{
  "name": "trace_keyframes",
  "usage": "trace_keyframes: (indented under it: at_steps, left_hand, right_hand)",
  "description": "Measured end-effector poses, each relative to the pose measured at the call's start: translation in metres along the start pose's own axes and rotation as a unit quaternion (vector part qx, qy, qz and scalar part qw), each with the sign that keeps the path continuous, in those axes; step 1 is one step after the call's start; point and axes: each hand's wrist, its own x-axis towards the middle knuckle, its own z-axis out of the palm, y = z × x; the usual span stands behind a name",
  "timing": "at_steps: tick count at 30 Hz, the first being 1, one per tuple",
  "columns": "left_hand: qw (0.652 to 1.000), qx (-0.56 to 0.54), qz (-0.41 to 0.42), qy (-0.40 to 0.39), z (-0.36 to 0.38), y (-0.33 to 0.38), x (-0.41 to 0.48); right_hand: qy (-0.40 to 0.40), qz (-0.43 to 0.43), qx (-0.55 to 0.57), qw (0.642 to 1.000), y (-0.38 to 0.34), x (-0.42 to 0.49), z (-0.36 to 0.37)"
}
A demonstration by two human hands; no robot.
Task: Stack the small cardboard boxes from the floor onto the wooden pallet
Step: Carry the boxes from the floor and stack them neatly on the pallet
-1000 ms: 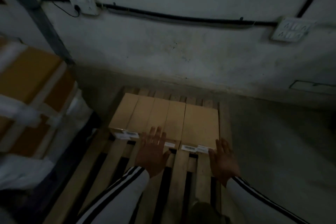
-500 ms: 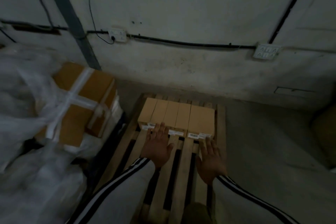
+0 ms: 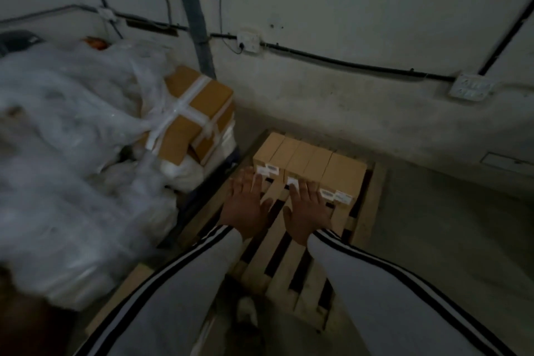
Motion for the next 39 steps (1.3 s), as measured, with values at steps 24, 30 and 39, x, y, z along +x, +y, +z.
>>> trace_keyframes:
  at_steps: [24,30,39]
  left_hand:
    - [0.911,-0.082,-0.403,-0.035,0.027,-0.282,-0.380]
    - [0.901,-0.115,-0.415,-0.043,0.037,-0.305,-0.369]
    - [0.799,-0.267,-0.532,-0.083,0.098,-0.282,-0.308]
  right_hand:
    - [-0.147,-0.298,-0.081,0.940,-0.371,-0.156,0.152]
    - [-0.143,-0.268,-0.091,0.948,-0.372,-0.139,0.159]
    - [-0.214,-0.237,-0.101,0.942,-0.329,-0.066,0.185]
